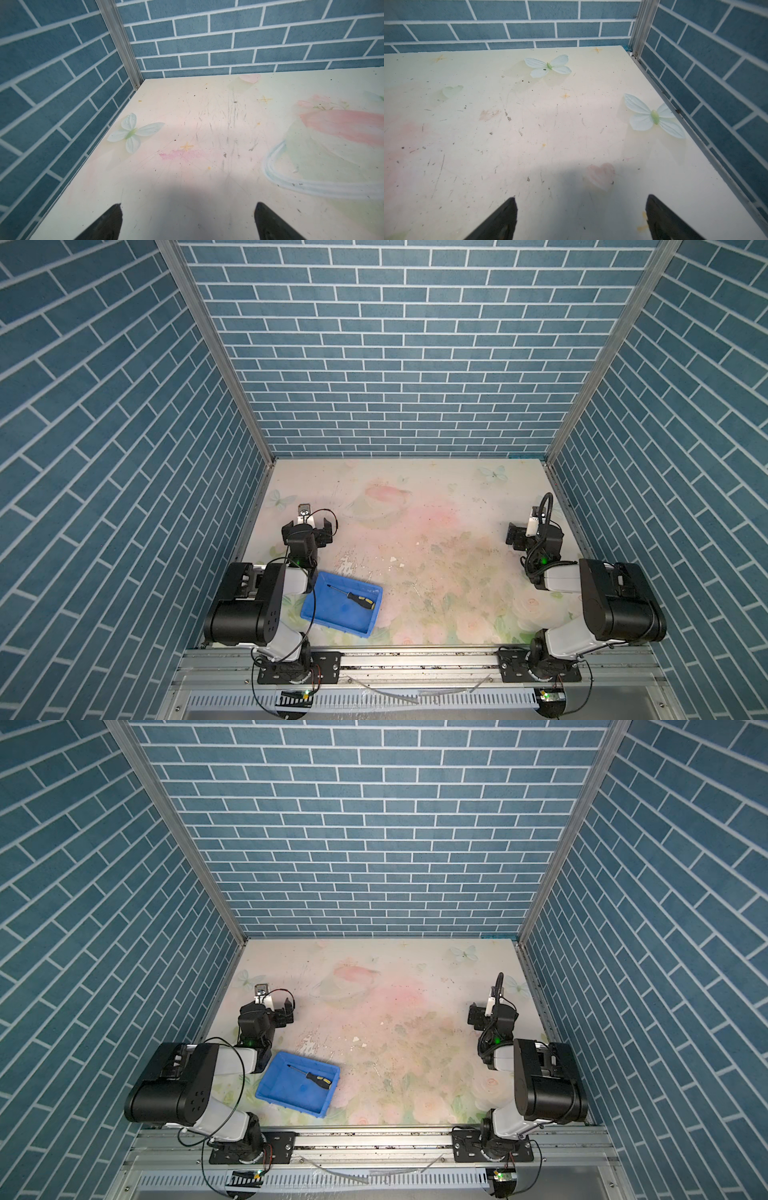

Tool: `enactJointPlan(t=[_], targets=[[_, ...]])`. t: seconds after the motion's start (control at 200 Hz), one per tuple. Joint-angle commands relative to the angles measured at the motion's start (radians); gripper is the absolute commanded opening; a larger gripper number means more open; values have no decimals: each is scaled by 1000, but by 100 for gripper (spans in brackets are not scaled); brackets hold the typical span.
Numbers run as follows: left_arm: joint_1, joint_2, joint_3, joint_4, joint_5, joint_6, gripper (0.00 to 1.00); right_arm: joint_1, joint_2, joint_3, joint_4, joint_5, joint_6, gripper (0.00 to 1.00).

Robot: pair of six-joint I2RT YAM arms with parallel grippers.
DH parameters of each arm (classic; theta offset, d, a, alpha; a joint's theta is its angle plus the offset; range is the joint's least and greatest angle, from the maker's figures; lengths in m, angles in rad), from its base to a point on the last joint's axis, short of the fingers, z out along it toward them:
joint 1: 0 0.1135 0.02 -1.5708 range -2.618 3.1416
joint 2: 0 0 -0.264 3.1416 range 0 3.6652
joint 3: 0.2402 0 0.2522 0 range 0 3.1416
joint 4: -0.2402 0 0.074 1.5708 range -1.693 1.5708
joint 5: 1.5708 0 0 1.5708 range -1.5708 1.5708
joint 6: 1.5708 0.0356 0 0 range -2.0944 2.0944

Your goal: Put the screwdriver in the bin

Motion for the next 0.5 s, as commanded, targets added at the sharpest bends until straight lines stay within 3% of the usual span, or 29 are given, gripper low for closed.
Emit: enactJointPlan(t=[0.0,0.365,0.495], targets=[[4,0,-3,14,8,-5,100,-3,8,32,3,-7,23,95],[5,1,-7,18,8,-5,100,-3,5,20,26,-5,19,96],[4,1,-6,18,8,-5,100,-3,-4,-72,190,7,24,95]])
